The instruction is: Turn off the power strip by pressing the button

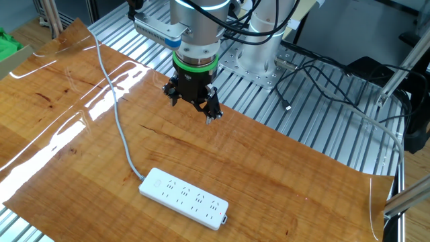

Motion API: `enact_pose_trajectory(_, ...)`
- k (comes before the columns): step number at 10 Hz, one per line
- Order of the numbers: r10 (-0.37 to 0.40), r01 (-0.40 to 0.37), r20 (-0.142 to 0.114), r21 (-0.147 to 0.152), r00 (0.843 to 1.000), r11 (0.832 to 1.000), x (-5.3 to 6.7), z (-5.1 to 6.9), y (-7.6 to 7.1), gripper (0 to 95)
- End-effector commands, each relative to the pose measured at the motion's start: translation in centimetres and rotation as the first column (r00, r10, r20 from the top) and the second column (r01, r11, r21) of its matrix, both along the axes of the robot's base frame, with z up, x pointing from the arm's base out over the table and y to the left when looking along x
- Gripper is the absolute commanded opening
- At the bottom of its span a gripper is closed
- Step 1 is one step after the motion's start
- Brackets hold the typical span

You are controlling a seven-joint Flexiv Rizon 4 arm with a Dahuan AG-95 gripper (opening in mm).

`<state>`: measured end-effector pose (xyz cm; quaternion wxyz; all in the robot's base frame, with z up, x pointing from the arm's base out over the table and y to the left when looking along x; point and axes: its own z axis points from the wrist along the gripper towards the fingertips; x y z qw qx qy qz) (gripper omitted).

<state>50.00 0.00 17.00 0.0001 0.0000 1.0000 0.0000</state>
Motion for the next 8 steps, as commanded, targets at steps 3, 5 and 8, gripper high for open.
enact_pose_trajectory(3,-0.008,0.011,-0.067,0.034,0.998,0.999,-0.39,-0.33,0.15,0.0)
enact_pose_trajectory(5,-0.002,0.004,-0.069,0.035,0.998,0.999,-0.46,-0.36,0.17,0.0)
enact_pose_trajectory(8,0.004,-0.002,-0.069,0.034,0.998,0.999,-0.46,-0.38,0.18,0.0)
